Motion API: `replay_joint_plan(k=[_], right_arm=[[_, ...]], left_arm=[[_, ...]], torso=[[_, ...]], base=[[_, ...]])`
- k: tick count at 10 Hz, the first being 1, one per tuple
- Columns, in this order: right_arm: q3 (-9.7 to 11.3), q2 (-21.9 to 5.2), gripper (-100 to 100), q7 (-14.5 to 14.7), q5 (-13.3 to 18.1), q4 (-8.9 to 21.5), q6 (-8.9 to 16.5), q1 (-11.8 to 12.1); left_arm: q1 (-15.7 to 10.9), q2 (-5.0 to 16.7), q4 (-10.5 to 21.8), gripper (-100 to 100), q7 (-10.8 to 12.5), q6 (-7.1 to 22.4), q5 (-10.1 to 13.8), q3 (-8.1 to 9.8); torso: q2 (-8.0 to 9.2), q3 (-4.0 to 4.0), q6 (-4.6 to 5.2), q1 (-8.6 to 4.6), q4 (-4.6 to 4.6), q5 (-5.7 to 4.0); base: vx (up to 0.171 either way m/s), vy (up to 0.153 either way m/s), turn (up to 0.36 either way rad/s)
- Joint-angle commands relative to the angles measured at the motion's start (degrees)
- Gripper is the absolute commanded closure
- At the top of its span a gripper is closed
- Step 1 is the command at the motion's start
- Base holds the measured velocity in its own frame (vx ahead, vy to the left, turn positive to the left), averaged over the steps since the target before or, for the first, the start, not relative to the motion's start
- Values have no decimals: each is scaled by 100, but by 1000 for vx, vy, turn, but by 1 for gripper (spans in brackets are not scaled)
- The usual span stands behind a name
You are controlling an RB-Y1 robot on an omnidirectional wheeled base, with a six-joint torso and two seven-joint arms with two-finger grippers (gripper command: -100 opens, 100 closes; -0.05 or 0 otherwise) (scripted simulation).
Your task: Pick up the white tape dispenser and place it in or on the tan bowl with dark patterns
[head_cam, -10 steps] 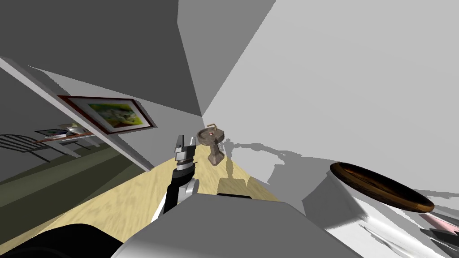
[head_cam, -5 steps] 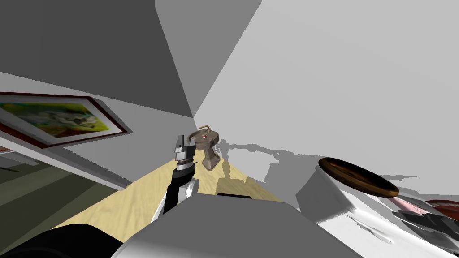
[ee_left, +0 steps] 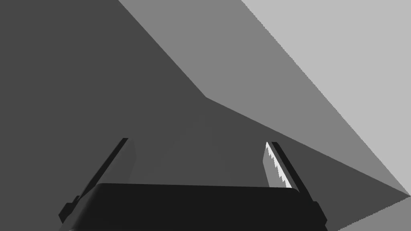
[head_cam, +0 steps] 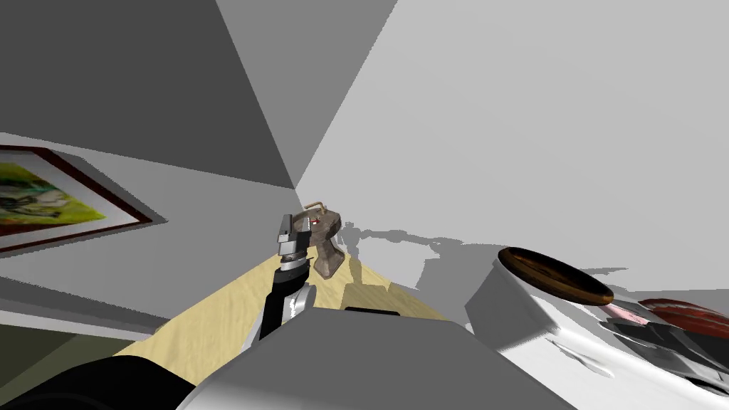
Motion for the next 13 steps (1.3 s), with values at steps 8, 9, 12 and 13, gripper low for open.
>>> replay_joint_plan(k=[8, 9, 12, 13], right_arm=[[-156, 263, 100, 55, 1431, 473, -526, -1061], [-223, 376, 100, 75, 1649, 671, -737, -1314], [-289, 489, 100, 96, 2113, 870, -948, -1694], [-289, 489, 100, 96, 2299, 870, -948, -1876]], left_arm=[[-1, 0, 0, 0, 0, 0, 0, 0], [-3, 0, 0, 0, 0, 0, 0, -1], [-3, 0, 0, 0, 0, 0, 0, -1], [0, 0, 0, 0, 0, 0, 0, 0]], torso=[[-7, -5, -6, 9, -2, 7], [3, 0, -20, 9, -1, 7], [4, 0, -19, 16, 0, 10], [-1, -1, 10, 21, 0, 11]], base=[[97, 22, -192], [106, 20, -322], [95, 49, -210], [115, 56, -272]])
